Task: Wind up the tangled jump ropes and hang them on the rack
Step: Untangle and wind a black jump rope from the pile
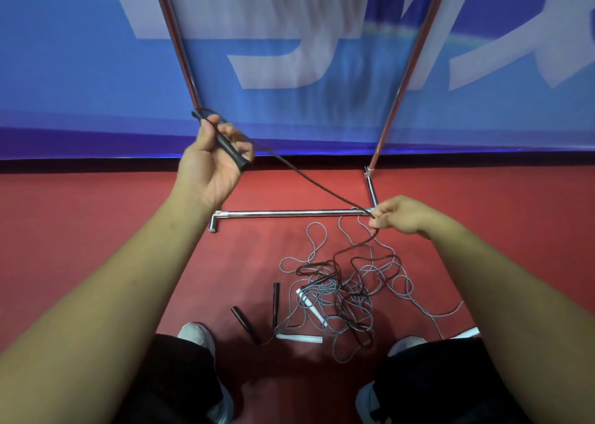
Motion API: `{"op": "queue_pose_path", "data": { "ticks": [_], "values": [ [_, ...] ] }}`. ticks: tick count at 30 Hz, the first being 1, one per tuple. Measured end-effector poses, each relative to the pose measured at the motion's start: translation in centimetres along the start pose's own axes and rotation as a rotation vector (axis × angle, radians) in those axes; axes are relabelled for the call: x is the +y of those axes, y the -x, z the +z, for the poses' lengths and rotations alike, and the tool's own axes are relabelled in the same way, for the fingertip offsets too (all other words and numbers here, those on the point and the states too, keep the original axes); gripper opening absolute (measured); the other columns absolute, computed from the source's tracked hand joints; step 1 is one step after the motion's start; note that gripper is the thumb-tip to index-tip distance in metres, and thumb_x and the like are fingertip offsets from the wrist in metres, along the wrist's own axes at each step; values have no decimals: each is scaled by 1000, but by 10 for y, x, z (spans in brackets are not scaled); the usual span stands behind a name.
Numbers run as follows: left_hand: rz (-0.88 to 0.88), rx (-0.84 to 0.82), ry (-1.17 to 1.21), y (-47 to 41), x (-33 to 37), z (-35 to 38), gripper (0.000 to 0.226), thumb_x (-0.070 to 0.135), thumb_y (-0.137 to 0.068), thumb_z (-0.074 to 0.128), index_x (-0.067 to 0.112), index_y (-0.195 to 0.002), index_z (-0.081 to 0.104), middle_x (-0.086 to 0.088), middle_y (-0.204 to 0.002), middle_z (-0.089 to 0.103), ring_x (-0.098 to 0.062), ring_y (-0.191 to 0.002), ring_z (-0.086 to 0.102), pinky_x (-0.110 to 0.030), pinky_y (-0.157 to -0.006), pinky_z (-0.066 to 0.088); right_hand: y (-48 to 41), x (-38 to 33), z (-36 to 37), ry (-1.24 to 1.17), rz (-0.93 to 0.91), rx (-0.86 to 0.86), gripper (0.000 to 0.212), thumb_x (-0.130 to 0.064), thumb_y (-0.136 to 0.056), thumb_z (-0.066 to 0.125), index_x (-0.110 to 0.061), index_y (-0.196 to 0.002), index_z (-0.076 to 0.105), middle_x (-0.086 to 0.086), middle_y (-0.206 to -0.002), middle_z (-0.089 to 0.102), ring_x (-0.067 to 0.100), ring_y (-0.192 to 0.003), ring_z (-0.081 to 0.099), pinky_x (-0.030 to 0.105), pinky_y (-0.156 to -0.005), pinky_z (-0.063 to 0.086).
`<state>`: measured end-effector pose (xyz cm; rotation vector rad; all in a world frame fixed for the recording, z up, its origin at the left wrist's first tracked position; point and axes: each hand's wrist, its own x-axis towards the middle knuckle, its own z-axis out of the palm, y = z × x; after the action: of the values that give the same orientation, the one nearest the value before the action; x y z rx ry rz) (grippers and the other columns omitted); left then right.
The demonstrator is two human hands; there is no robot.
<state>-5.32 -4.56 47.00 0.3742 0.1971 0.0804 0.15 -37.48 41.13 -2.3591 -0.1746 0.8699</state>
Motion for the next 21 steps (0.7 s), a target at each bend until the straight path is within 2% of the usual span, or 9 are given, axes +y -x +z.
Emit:
{"op": "queue_pose_path", "data": {
  "ticks": [3, 5, 7, 9, 10, 12, 14, 18, 21],
  "values": [
    [-49, 68, -257, 4, 0, 1, 18, 39, -105, 41, 27, -105, 55, -1, -73, 61, -12, -59, 59, -24, -55, 48, 1, -5, 3, -367, -3, 27, 13, -11, -94, 65, -7, -82, 67, 5, -76, 69, 19, -76, 64, 26, -72, 51],
    [-72, 61, -508, 9, -10, 5, 13, 29, -106, 42, 25, -114, 52, -4, -72, 64, -12, -55, 54, -22, -52, 44, 7, -30, 6, -418, -64, 56, 10, -11, -97, 61, -7, -88, 65, 5, -67, 59, 15, -58, 63, 23, -55, 54],
    [-82, 10, -710, 14, -22, 12, 17, 11, -103, 49, 19, -117, 49, -9, -83, 71, -13, -52, 48, -23, -50, 40, 19, -61, 12, -294, -208, 20, 12, -13, -97, 62, -5, -93, 70, 0, -56, 48, 10, -45, 49, 20, -42, 41],
    [-87, -68, -948, 21, -33, 19, 25, -1, -97, 56, 14, -116, 47, -11, -102, 75, -14, -51, 44, -24, -49, 36, 30, -89, 20, -239, -341, -55, 18, -16, -95, 65, 1, -94, 72, -3, -51, 39, 10, -43, 34, 20, -43, 29],
    [-105, -120, -1072, 24, -37, 20, 25, 2, -96, 59, 12, -115, 48, -8, -101, 75, -14, -51, 43, -24, -49, 35, 33, -99, 22, -266, -375, -78, 19, -15, -94, 66, 4, -92, 71, -5, -49, 37, 9, -44, 30, 20, -43, 27],
    [-183, -224, -1234, 30, -43, 19, 28, 19, -95, 62, 4, -115, 51, 1, -78, 70, -13, -49, 43, -24, -47, 32, 37, -113, 23, -334, -388, -48, 17, -12, -94, 65, 1, -85, 71, -7, -47, 35, 8, -43, 27, 19, -43, 26],
    [-238, -297, -1284, 34, -43, 18, 39, 31, -90, 62, -1, -111, 57, 2, -67, 61, -12, -49, 42, -23, -47, 30, 39, -118, 20, -392, -341, -40, 17, -14, -94, 65, 0, -88, 73, -4, -49, 35, 8, -42, 27, 19, -42, 25],
    [-239, -278, -1424, 38, -38, 20, 9, 16, -92, 67, 7, -93, 66, 5, -57, 56, -10, -45, 39, -22, -42, 32, 38, -114, 25, -440, -301, -92, 16, -14, -92, 66, -2, -81, 71, 0, -50, 40, 8, -40, 29, 19, -43, 25],
    [-261, -175, -1462, 35, -35, 18, 17, 14, -95, 64, 5, -81, 61, 3, -47, 47, -9, -37, 33, -19, -36, 26, 32, -106, 25, -377, -331, -37, 22, -20, -90, 71, -4, -76, 69, 1, -51, 48, 9, -43, 38, 20, -45, 33]
  ]
}}
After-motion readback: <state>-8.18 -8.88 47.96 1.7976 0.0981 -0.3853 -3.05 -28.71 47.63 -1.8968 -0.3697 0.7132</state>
